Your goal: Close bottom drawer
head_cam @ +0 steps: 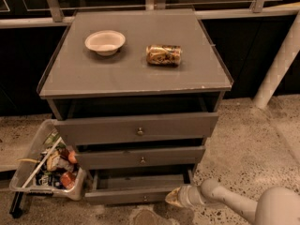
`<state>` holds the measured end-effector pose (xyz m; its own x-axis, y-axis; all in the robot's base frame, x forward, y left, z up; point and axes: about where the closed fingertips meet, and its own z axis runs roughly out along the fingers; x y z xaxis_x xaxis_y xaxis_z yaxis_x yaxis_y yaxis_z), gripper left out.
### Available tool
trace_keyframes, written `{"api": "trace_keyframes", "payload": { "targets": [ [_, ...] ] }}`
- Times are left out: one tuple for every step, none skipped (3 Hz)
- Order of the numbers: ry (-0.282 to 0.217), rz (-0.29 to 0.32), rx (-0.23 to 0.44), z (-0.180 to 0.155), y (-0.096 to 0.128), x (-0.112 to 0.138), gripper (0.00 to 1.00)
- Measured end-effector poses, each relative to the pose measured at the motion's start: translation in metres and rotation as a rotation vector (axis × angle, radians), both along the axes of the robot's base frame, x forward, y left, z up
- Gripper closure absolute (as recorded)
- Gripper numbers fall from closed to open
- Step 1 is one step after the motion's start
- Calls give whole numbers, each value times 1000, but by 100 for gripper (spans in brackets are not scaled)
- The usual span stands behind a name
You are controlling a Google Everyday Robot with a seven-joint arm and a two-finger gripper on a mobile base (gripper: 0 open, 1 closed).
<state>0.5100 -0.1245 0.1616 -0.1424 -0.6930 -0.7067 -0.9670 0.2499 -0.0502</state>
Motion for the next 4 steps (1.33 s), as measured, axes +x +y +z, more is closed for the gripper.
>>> {"api": "trace_keyframes", "payload": {
  "targets": [
    [0, 0, 0, 0, 0, 0, 100],
    [0, 0, 0, 0, 0, 0, 82],
    [0, 0, 0, 0, 0, 0, 59],
    [0, 0, 0, 0, 0, 0, 35]
  ]
}}
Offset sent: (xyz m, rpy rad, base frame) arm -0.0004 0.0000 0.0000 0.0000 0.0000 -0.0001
